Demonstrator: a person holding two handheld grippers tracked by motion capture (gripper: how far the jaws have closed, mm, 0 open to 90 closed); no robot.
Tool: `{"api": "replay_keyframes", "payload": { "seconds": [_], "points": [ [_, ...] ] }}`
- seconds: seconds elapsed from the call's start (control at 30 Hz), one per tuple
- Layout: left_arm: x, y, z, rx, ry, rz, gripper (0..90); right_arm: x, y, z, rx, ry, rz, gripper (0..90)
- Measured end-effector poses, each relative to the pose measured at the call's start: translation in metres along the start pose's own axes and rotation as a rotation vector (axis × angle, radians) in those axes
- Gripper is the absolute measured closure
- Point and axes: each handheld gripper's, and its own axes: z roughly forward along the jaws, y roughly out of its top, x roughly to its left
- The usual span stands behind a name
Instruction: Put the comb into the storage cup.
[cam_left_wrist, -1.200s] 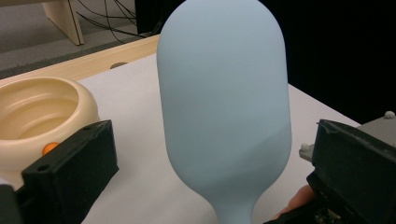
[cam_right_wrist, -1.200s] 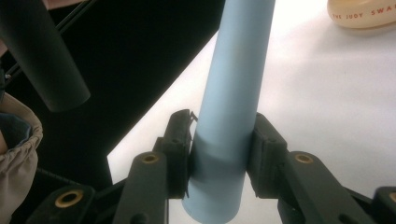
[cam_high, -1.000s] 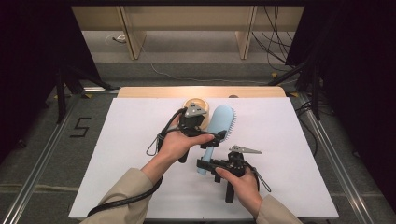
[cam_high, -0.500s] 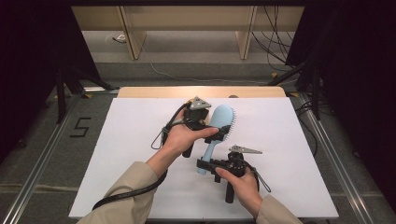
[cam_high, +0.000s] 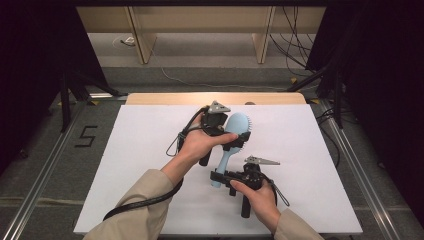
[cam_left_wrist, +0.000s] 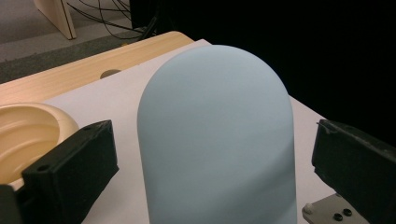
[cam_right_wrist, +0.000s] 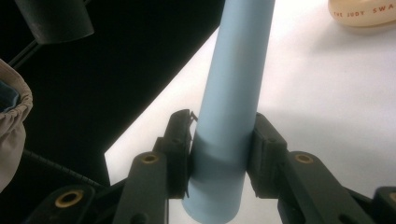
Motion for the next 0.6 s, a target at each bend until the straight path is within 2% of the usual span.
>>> {"api": "replay_keyframes", "payload": {
  "seconds": [0.6],
  "points": [
    [-0.004, 0.011, 0.009, 0.009, 0.01, 0.008, 0.0, 0.001, 0.0, 0.0, -0.002, 0.0, -0.002, 65.0]
  ]
}}
